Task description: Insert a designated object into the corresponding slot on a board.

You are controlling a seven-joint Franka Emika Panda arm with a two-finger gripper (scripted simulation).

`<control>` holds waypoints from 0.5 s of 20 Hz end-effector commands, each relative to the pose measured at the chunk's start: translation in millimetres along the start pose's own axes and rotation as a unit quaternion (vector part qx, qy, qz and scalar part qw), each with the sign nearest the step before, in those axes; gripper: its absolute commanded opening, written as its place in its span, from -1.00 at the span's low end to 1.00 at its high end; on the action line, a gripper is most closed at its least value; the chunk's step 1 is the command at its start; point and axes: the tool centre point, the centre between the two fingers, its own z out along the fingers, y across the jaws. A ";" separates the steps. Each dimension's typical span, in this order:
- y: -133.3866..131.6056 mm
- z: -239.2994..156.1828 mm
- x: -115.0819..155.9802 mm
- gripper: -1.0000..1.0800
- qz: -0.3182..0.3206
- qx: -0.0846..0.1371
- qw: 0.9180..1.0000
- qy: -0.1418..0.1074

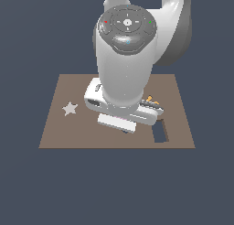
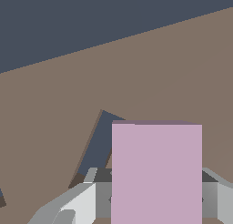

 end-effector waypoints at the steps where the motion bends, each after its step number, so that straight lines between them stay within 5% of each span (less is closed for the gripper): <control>1: -28.9 -1.2 5.6 -1.00 -0.039 0.000 0.999 0.000; 10: -107.2 -3.3 7.2 -1.00 -0.142 0.000 0.990 0.000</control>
